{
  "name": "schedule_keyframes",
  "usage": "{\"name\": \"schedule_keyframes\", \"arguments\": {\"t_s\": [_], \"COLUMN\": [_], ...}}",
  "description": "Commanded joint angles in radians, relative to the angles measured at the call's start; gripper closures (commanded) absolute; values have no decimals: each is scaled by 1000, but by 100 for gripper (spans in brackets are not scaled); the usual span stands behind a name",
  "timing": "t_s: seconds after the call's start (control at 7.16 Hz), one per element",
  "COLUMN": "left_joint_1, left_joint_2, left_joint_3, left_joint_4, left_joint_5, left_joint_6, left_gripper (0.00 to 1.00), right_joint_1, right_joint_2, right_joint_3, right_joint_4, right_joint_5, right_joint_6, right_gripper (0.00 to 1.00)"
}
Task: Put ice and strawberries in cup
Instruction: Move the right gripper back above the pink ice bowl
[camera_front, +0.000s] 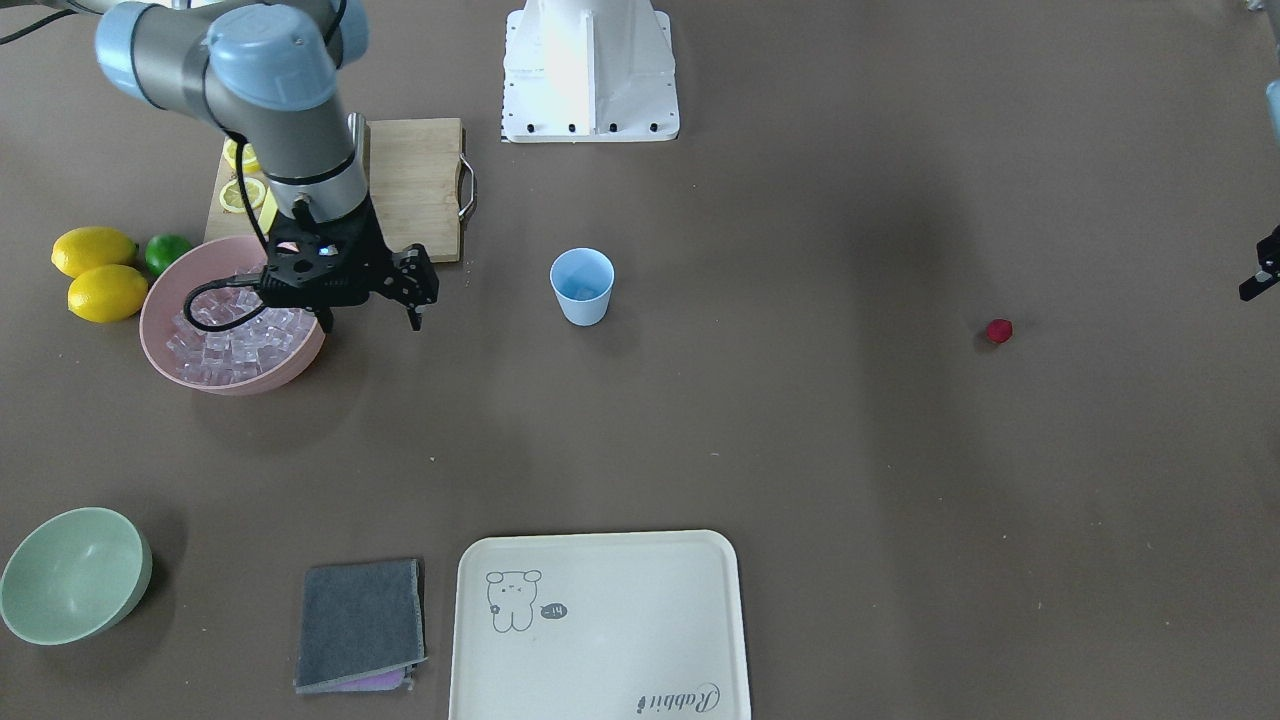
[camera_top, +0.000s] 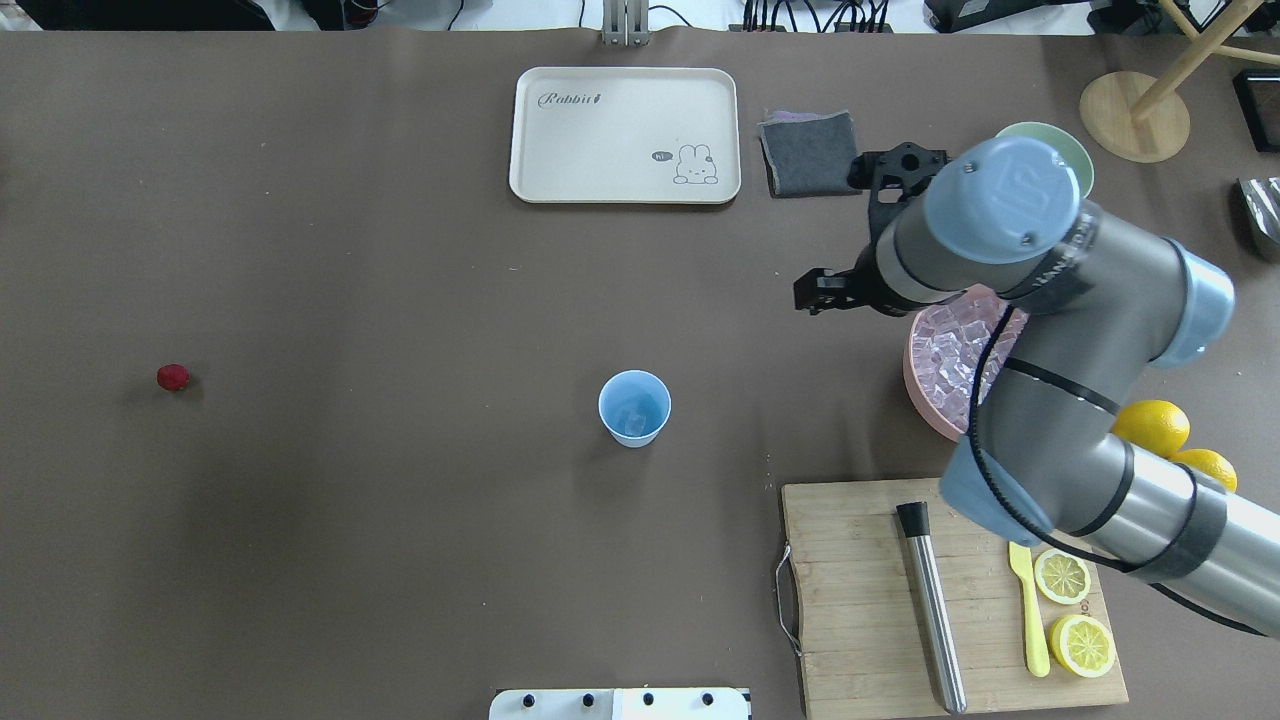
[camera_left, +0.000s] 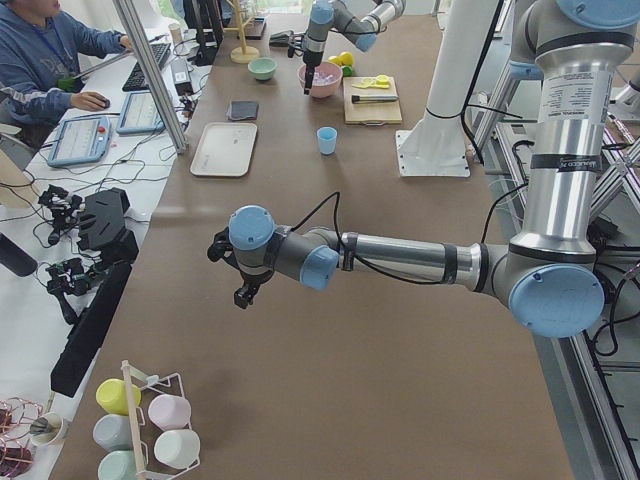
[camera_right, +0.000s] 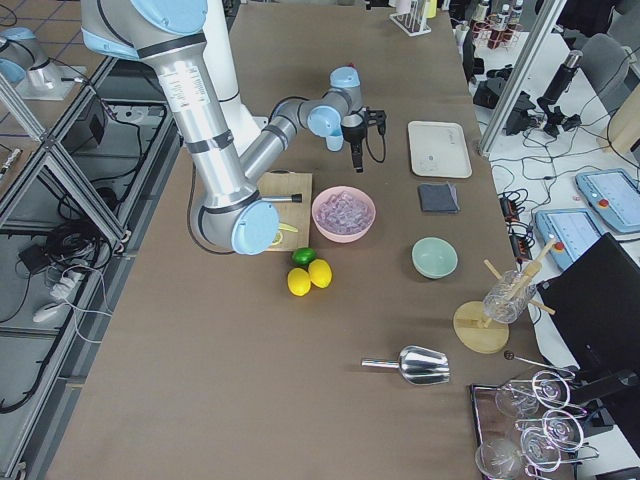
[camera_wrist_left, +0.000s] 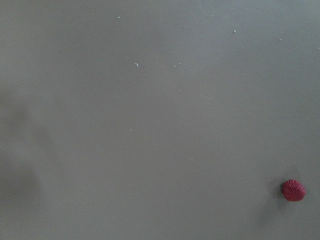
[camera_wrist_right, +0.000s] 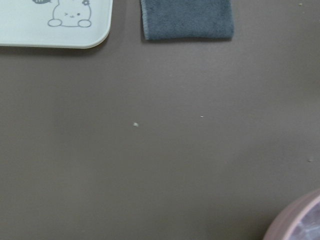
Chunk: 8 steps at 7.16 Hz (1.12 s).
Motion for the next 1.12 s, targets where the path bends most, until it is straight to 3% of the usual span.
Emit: {"name": "schedule_keyframes", "arguments": {"t_s": [0.0, 0.42, 0.7, 0.98], "left_joint_1": [0, 0, 0, 2], "left_joint_2": [0, 0, 0, 3], "left_joint_3": [0, -1, -1, 2], "left_joint_4": [-24, -29, -41, -90], "left_joint_5": [1, 0, 0, 1], "left_joint_6": [-1, -1, -20, -67], "left_gripper": [2, 2, 2, 2], "right_joint_1": [82, 90, 89, 87], "right_joint_2": [-118, -171, -230, -228], "right_joint_3": [-21, -12, -10, -13], "right_joint_4": [155, 167, 247, 249], "right_joint_5": [93, 122, 162, 164], "right_joint_6": [-96, -92, -97, -97], "right_gripper": [1, 3, 11, 17]}}
